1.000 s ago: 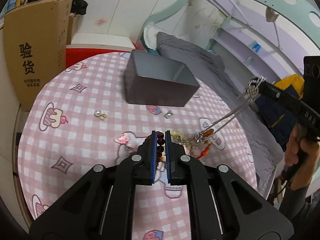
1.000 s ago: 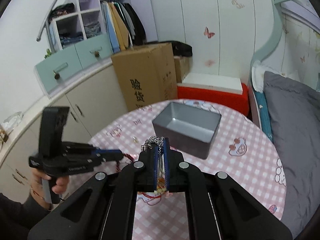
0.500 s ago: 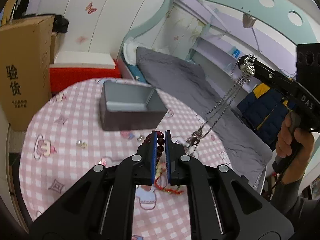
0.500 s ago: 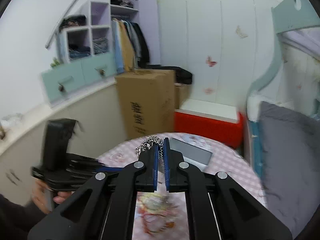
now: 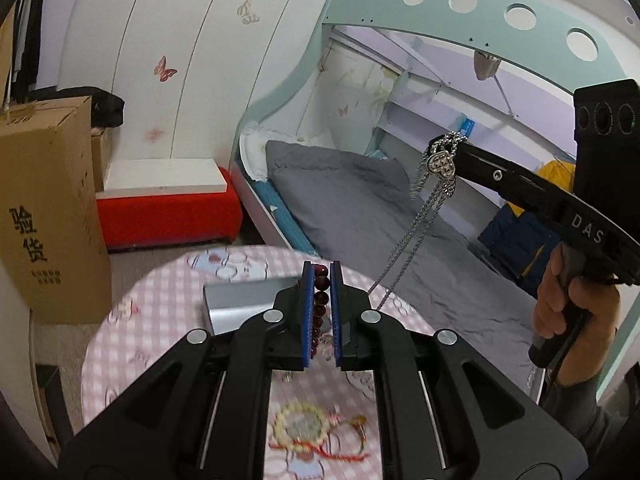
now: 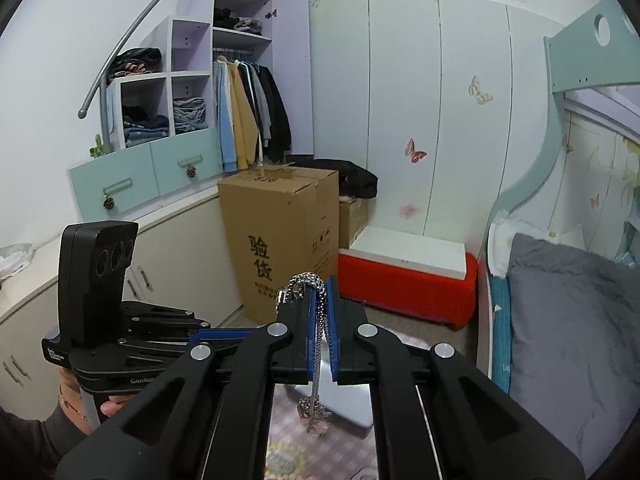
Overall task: Organize jewelry
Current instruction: 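Lift the bead bracelet and silver chain and carry both over the grey metal box, then open both tools to drop the bracelet and chain into the box, then grasp the red string bracelet with the right tool while the left tool grasps a pink charm, then carry the red string bracelet and pink charm into the box and open both tools, then grasp the pink cat charm with the right tool while the left tool grasps a small silver earring, then carry the charm and earring over the box and open both tools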
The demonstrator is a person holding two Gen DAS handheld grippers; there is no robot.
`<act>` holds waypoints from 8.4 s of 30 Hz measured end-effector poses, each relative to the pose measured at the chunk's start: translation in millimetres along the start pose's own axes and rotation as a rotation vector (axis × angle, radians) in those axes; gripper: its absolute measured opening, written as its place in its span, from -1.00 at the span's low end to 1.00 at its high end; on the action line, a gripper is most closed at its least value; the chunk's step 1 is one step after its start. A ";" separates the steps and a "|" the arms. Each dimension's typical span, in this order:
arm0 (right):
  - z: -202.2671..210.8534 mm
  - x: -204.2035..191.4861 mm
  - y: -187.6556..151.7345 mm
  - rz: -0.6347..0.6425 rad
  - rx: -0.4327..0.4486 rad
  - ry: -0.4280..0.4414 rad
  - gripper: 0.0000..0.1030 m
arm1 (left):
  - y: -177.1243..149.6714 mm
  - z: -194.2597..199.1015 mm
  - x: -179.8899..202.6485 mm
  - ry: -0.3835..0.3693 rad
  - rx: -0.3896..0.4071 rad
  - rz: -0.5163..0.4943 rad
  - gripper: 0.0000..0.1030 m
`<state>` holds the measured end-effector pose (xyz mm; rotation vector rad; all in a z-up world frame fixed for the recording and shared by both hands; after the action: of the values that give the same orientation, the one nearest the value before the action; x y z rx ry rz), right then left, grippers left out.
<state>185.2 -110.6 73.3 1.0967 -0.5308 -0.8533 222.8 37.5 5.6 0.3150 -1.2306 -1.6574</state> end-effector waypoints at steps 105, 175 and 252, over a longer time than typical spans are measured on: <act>-26.0 -18.4 -160.5 -0.073 -0.258 -0.024 -0.93 | -175.5 -47.0 -52.9 0.451 -0.302 0.034 -0.54; -12.0 -2.3 -155.2 -0.202 -0.220 -0.046 -0.50 | -109.0 -8.3 -24.5 0.305 -0.179 -0.038 0.26; -77.4 24.1 -128.4 -0.144 -0.247 -0.057 -0.74 | -47.4 -72.6 -19.7 0.068 -0.130 -0.033 -0.71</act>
<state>214.4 -113.6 -75.7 0.8942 -0.3845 -1.0490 255.7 11.4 -72.8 0.3100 -1.0674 -1.7327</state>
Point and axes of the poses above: each gripper's, at about its wrist camera, not at the fingertips, and z roughly against the way its jaws point, x to its right, y to its top, the point moved 1 cm from there along -z, roughly the way its jaws point, and after that the axes turned 2 degrees about x, right-handed, at the moved point
